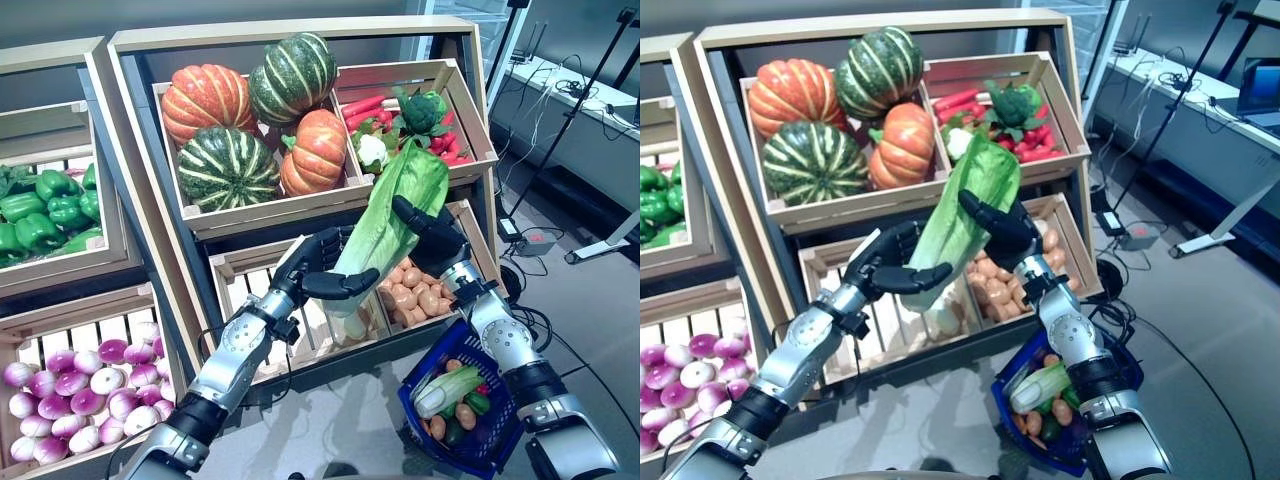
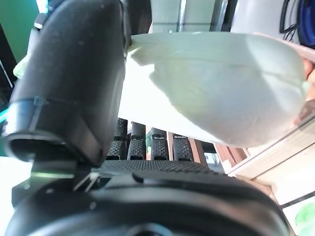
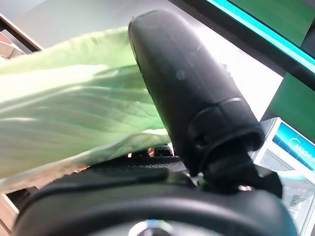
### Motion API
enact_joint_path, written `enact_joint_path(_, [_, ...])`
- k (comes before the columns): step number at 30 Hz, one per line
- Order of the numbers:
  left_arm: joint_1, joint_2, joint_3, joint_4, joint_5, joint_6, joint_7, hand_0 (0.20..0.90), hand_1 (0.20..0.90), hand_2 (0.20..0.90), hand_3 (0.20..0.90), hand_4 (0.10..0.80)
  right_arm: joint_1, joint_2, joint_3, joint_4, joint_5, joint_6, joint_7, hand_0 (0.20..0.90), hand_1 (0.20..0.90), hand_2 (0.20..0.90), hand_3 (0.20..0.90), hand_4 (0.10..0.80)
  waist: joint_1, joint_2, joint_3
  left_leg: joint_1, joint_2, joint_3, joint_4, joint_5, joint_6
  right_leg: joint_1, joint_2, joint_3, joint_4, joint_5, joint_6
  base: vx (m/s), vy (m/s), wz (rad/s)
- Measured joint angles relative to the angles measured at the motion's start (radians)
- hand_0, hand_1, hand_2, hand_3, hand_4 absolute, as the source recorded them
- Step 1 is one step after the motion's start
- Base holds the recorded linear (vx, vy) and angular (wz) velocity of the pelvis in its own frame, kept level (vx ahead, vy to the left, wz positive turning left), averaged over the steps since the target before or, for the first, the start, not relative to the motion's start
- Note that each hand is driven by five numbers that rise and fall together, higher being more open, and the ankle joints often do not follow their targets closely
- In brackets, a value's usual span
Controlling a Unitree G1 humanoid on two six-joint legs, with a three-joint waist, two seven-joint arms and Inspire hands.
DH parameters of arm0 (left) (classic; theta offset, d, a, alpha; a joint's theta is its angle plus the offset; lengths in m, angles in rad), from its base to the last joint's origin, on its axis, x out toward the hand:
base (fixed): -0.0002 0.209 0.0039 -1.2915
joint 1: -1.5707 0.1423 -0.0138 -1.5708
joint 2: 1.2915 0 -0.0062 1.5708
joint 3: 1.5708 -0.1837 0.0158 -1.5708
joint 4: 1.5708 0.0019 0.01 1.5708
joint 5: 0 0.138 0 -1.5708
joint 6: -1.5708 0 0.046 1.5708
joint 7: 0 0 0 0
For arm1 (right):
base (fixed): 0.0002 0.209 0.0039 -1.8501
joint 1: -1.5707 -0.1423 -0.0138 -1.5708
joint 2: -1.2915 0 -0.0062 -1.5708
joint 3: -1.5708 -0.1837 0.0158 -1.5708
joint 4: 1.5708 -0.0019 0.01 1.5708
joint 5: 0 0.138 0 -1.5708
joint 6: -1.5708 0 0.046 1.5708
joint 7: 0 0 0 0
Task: Put vegetables into the basket
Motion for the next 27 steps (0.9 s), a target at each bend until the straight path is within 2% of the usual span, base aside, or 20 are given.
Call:
enact_joint_path(12, [-0.003,0.021,-0.009,0.000,0.050,0.004,-0.008,0.300,0.300,0.300,0.300,0.400,0.000,-0.025,0.035,0.018,-0.009,-0.001,0.000,0.900,0.900,0.900,0.900,0.800,-0.003,0.010,-0.007,0.003,0.000,0.000,0.000,0.000,0.000,0.003,0.000,0.000,0.000,0.000,0.000,0.000,0.000,0.00])
enact_joint_path(13, [-0.003,0.021,-0.009,0.000,0.050,0.004,-0.009,0.300,0.300,0.300,0.300,0.400,0.000,-0.025,0.036,0.018,-0.009,-0.001,0.000,0.829,0.829,0.829,0.829,0.753,-0.003,0.010,-0.007,0.002,0.000,0.000,0.000,0.000,0.000,0.003,0.000,0.000,0.000,0.000,0.000,0.000,0.000,0.00])
enact_joint_path(14, [-0.003,0.022,-0.009,0.000,0.050,0.004,-0.009,0.300,0.300,0.300,0.300,0.400,0.000,-0.025,0.036,0.018,-0.009,-0.001,0.000,0.714,0.714,0.714,0.714,0.676,-0.003,0.010,-0.007,0.002,0.000,-0.001,0.000,0.000,0.000,0.003,0.000,0.000,0.000,0.000,0.000,0.000,0.000,0.00])
enact_joint_path(15, [-0.003,0.025,-0.011,0.000,0.050,0.004,-0.009,0.300,0.300,0.300,0.300,0.400,0.000,-0.025,0.037,0.018,-0.009,-0.001,0.000,0.300,0.300,0.300,0.300,0.400,-0.003,0.010,-0.007,0.002,0.000,-0.001,0.000,0.000,0.000,0.003,0.000,0.000,0.000,0.000,0.000,0.000,0.000,0.00])
enact_joint_path(27, [-0.004,0.030,-0.026,0.000,0.048,0.009,-0.010,0.300,0.300,0.300,0.300,0.400,0.000,-0.022,0.047,0.037,-0.009,-0.008,0.000,0.300,0.300,0.300,0.300,0.400,-0.003,0.010,-0.008,0.001,0.000,-0.001,0.000,0.001,0.000,0.002,0.000,0.000,0.000,0.000,0.000,0.000,0.000,0.00])
